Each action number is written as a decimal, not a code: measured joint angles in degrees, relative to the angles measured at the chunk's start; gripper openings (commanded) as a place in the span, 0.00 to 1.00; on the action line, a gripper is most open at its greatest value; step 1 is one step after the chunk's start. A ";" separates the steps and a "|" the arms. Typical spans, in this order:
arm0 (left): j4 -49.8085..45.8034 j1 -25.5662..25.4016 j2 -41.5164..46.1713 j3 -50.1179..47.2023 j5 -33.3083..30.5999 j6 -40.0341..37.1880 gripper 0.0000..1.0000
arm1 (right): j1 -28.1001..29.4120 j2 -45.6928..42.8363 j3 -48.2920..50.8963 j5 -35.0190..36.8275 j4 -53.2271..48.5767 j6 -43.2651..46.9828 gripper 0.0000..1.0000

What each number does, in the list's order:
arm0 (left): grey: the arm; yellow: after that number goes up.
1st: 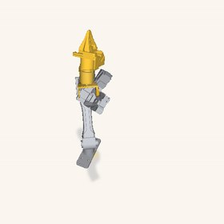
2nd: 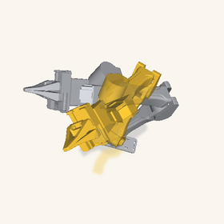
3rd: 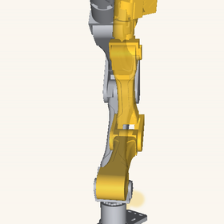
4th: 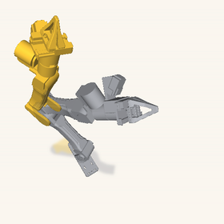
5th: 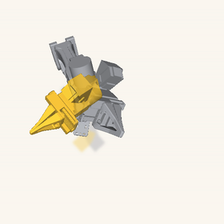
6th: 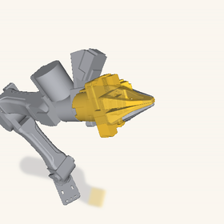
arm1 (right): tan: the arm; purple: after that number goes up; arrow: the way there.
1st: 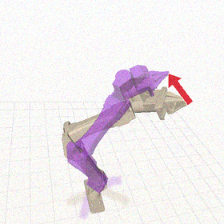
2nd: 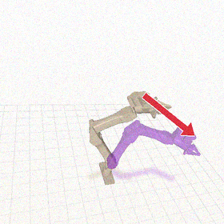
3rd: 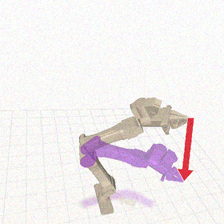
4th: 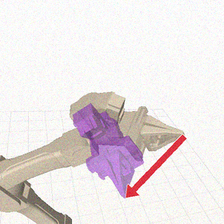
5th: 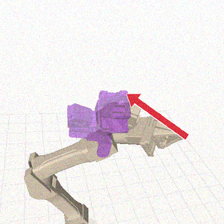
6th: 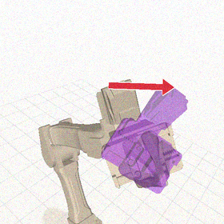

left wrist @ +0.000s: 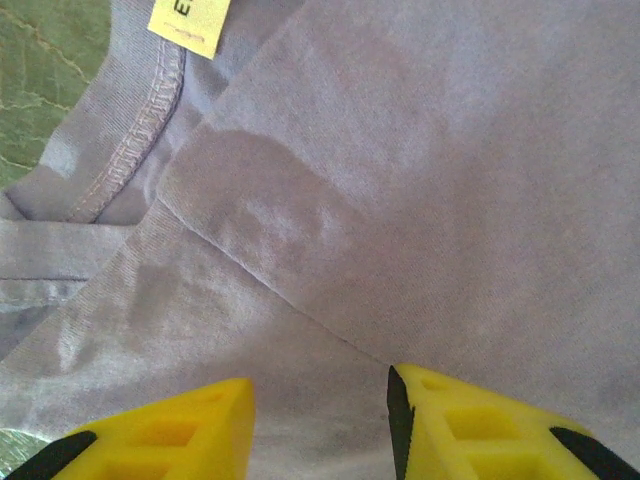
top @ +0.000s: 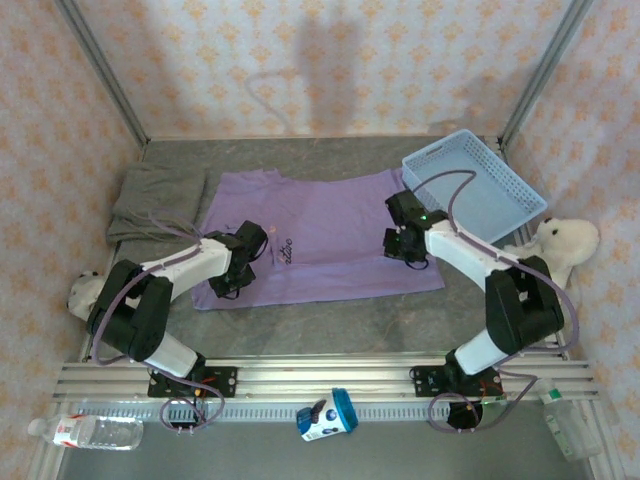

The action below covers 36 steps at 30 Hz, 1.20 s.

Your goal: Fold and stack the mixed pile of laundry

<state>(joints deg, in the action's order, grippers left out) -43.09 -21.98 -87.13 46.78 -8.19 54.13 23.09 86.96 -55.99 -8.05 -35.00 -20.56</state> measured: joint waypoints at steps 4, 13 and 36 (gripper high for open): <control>-0.04 0.00 -0.28 0.22 0.15 0.02 0.40 | 0.00 -0.26 2.21 -0.76 -0.55 -0.20 0.27; -0.15 0.00 -0.66 0.37 0.20 0.02 0.40 | -6.69 14.64 -6.45 2.32 0.24 1.62 0.26; 0.50 0.00 -0.20 -2.60 0.20 2.54 0.40 | -7.17 9.60 0.70 -1.70 3.19 -1.81 0.35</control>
<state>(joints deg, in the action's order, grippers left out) -42.59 -21.98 -87.33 44.18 -7.99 56.66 15.92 96.55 -55.29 -9.76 -31.81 -22.37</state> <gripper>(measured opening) 0.399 0.344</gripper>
